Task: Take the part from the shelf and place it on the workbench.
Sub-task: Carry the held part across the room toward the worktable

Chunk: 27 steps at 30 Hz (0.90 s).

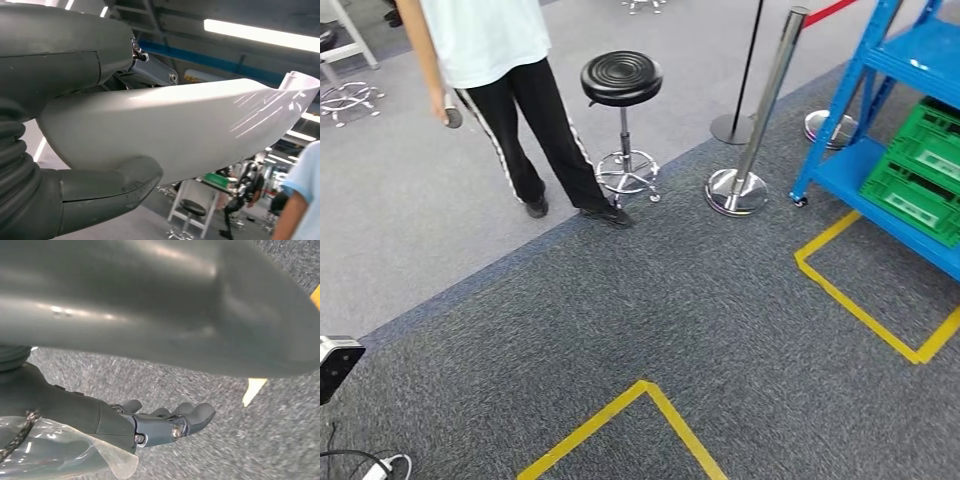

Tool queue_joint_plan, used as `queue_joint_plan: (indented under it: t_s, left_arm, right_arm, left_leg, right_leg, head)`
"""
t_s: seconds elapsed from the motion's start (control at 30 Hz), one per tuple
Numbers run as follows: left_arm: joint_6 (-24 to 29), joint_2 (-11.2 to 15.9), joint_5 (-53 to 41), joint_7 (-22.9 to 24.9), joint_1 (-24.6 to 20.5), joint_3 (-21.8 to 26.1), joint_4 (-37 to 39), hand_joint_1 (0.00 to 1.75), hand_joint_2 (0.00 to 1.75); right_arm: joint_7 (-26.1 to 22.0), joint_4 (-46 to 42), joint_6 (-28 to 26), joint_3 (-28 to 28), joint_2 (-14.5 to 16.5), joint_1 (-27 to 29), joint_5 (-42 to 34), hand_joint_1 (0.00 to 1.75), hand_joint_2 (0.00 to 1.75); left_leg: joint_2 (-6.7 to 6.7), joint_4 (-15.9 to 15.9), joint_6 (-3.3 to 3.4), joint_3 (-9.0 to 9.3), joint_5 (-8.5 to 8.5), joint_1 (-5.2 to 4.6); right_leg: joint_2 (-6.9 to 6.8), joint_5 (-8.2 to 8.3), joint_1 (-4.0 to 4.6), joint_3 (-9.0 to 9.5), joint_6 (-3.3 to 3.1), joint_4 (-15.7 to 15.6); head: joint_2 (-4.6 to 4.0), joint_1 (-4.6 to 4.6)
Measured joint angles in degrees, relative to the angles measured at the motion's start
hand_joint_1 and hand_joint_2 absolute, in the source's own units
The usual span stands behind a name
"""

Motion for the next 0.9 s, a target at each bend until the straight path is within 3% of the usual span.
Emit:
queue_joint_plan:
  t_s: [0.07,0.1,0.17,0.23,0.27,0.3,0.33,0.4,0.43,0.47,0.53,0.6,0.67,0.73,0.8,0.83,0.87,0.9]
  left_arm:
    - [0.03,0.00,-0.07,0.01,0.09,-0.03,0.00,1.43,1.75]
    - [0.07,-0.02,-0.20,0.01,0.24,-0.04,-0.01,1.43,1.75]
    - [0.15,-0.15,-0.83,0.05,0.23,-0.28,-0.03,1.43,1.75]
    - [0.19,-0.50,-1.67,0.21,0.02,-1.10,-0.04,1.43,1.75]
    - [0.19,-0.71,-1.97,0.32,-0.04,-1.56,-0.04,1.43,1.75]
    - [0.18,-0.88,-2.15,0.41,-0.03,-1.93,-0.04,1.43,1.75]
    - [0.17,-1.02,-2.26,0.52,-0.02,-2.17,-0.04,1.43,1.75]
    - [0.18,-1.20,-2.42,0.98,-0.03,-2.61,-0.04,1.43,1.75]
    - [0.18,-1.26,-2.50,1.31,-0.06,-2.84,-0.04,1.43,1.75]
    - [0.17,-1.27,-2.56,1.68,-0.12,-3.09,-0.04,1.43,1.75]
    - [0.17,-1.18,-2.67,2.17,-0.19,-3.48,-0.04,1.43,1.75]
    - [0.20,-0.92,-2.72,2.32,-0.06,-3.78,-0.03,1.43,1.75]
    - [0.21,-0.60,-2.72,2.34,-0.13,-4.05,-0.02,1.43,1.75]
    - [0.13,-0.39,-2.66,2.38,-0.66,-4.37,-0.01,1.43,1.75]
    - [-0.04,-0.32,-2.56,2.52,-1.11,-4.72,0.08,1.43,1.75]
    - [-0.10,-0.28,-2.50,2.62,-1.25,-4.88,0.14,1.43,1.75]
    - [-0.13,-0.23,-2.45,2.72,-1.39,-5.04,0.20,1.43,1.75]
    - [-0.13,-0.14,-2.40,2.78,-1.56,-5.19,0.25,1.43,1.75]
  right_arm:
    - [0.02,-0.02,0.01,0.00,0.04,-0.02,0.04,0.00,0.00]
    - [0.02,-0.08,0.08,0.00,0.06,-0.05,0.07,0.00,0.00]
    - [0.04,-0.39,0.54,-0.02,0.08,-0.07,0.05,0.00,0.00]
    - [0.09,-0.87,1.12,-0.07,0.08,0.18,-0.03,0.00,0.00]
    - [0.14,-1.09,1.36,-0.08,0.08,0.39,-0.04,0.00,0.00]
    - [0.19,-1.26,1.52,-0.08,0.08,0.58,-0.05,0.00,0.00]
    - [0.22,-1.45,1.65,-0.07,0.07,0.71,-0.05,0.00,0.00]
    - [0.29,-1.91,1.85,-0.07,0.04,0.80,-0.04,0.00,0.00]
    - [0.34,-2.19,1.95,-0.08,0.03,0.78,-0.04,0.00,0.00]
    - [0.39,-2.43,2.04,-0.09,0.04,0.77,-0.03,0.00,0.00]
    - [0.52,-2.74,2.24,-0.11,0.07,0.84,-0.02,0.00,0.00]
    - [0.60,-2.98,2.42,-0.10,0.10,0.87,-0.01,0.00,0.00]
    - [0.60,-3.20,2.60,-0.09,0.14,0.78,0.05,0.00,0.00]
    - [0.61,-3.27,2.68,-0.09,0.18,0.80,0.22,0.00,0.00]
    - [0.61,-3.26,2.56,-0.09,0.19,0.85,0.41,0.00,0.00]
    - [0.60,-3.25,2.45,-0.09,0.19,0.82,0.49,0.00,0.00]
    - [0.57,-3.22,2.33,-0.09,0.19,0.75,0.55,0.00,0.00]
    - [0.54,-3.19,2.19,-0.09,0.19,0.65,0.60,0.00,0.00]
  left_leg:
    - [-0.67,-0.64,0.80,-0.05,-0.21,-0.22]
    - [-1.30,-0.84,1.11,-0.02,-0.10,-0.14]
    - [-2.51,-1.21,1.81,0.13,0.13,0.09]
    - [-3.77,-1.27,2.32,0.09,0.16,0.15]
    - [-4.49,-1.26,2.46,0.04,0.15,0.13]
    - [-5.23,-1.25,2.50,0.04,0.14,0.10]
    - [-5.96,-1.23,2.49,0.07,0.13,0.09]
    - [-7.45,-1.19,2.42,0.24,0.09,0.11]
    - [-8.12,-1.10,2.31,0.27,0.03,0.10]
    - [-8.83,-0.94,2.12,0.17,-0.05,0.08]
    - [-10.11,-0.76,1.46,-0.24,0.02,0.19]
    - [-10.88,-0.72,0.73,-0.55,0.18,0.40]
    - [-8.70,1.19,0.21,-1.43,-1.04,0.32]
    - [-5.68,7.24,-0.24,-4.21,-4.27,0.29]
    - [-4.79,13.84,-0.53,-7.30,-6.79,0.46]
    - [-4.62,14.86,-0.57,-7.75,-6.61,0.51]
    - [-4.44,13.73,-0.52,-7.11,-5.43,0.53]
    - [-3.92,10.48,-0.36,-5.38,-3.44,0.47]
  right_leg:
    - [-1.26,-0.27,0.17,0.34,0.58,-0.17]
    - [-1.19,-0.56,0.11,0.40,0.91,-0.12]
    - [1.34,-2.38,-0.05,-0.67,1.45,2.37]
    - [4.49,-5.79,-0.12,-4.43,1.58,9.64]
    - [5.08,-7.14,-0.11,-6.65,1.54,13.61]
    - [5.30,-7.60,-0.08,-8.33,1.48,16.26]
    - [5.39,-6.84,-0.06,-9.00,1.39,16.72]
    - [6.18,-2.42,-0.12,-7.15,1.10,11.16]
    - [7.58,-0.33,-0.20,-5.55,0.92,7.18]
    - [8.87,1.02,-0.35,-3.99,0.78,3.77]
    - [10.34,1.45,-0.43,-2.52,0.52,0.98]
    - [9.15,1.57,-0.39,-2.13,0.06,0.56]
    - [7.68,1.74,-0.52,-1.75,-0.56,0.12]
    - [6.08,1.62,-0.45,-1.47,-1.01,-0.06]
    - [4.41,1.38,-0.25,-1.35,-1.21,-0.05]
    - [3.62,1.25,-0.17,-1.27,-1.24,-0.04]
    - [2.88,1.12,-0.09,-1.13,-1.22,-0.04]
    - [2.16,0.94,-0.03,-0.89,-1.15,-0.04]
  head:
    - [0.00,-0.01]
    - [0.00,0.01]
    - [-0.01,0.20]
    - [-0.01,0.46]
    - [-0.01,0.52]
    - [0.00,0.53]
    - [-0.01,0.54]
    - [-0.01,0.54]
    - [-0.01,0.53]
    - [-0.01,0.50]
    - [-0.01,0.46]
    - [0.00,0.47]
    - [-0.01,0.22]
    - [-0.01,-0.04]
    - [0.00,-0.07]
    - [0.00,-0.08]
    - [0.00,-0.08]
    - [0.00,-0.07]
